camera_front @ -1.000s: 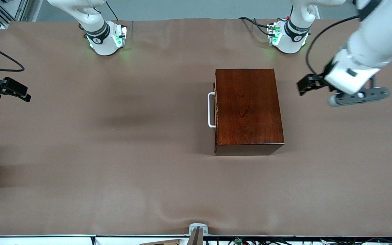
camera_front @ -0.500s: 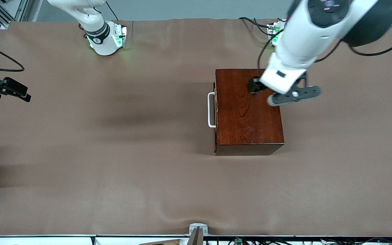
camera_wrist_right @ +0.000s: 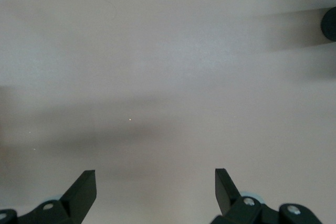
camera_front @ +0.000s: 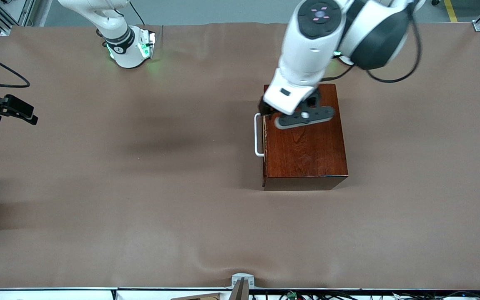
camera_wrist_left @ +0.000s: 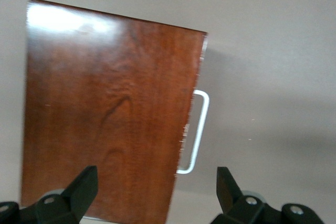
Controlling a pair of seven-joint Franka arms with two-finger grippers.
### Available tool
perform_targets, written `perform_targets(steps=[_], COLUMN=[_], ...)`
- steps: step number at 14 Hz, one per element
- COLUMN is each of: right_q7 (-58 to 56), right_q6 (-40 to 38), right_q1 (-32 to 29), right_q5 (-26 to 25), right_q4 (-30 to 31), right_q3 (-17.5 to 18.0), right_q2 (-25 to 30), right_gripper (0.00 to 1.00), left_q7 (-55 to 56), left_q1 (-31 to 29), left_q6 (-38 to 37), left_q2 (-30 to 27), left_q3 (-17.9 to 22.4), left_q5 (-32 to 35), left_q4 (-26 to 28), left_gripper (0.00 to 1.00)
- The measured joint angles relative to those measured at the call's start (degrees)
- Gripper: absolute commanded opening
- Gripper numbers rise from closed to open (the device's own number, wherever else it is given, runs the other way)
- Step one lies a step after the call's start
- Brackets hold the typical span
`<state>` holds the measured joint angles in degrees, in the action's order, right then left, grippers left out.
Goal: Open drawer, take yellow block, close drawer
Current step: 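Lower the left gripper to the white drawer handle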
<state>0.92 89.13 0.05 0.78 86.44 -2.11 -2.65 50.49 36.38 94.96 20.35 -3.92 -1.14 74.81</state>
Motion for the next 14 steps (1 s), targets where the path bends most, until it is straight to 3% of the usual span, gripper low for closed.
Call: perform_targets(steps=[9, 14], right_q7=[0.00, 0.00], right_q6=[0.00, 0.00], right_q1=[0.00, 0.00], right_q5=[0.00, 0.00], right_q4=[0.00, 0.00], right_q3=[0.00, 0.00], right_q2=[0.00, 0.00], right_gripper=[1.00, 1.00], left_q7=[7.48, 7.48], left_q1=[10.10, 18.15], left_q6=[9.64, 12.23], left_q2=[9.91, 14.73], left_q3=[1.16, 8.05], left_q5=[2.41, 2.42], left_q4=[-2.87, -3.10], left_gripper=[1.00, 1.00])
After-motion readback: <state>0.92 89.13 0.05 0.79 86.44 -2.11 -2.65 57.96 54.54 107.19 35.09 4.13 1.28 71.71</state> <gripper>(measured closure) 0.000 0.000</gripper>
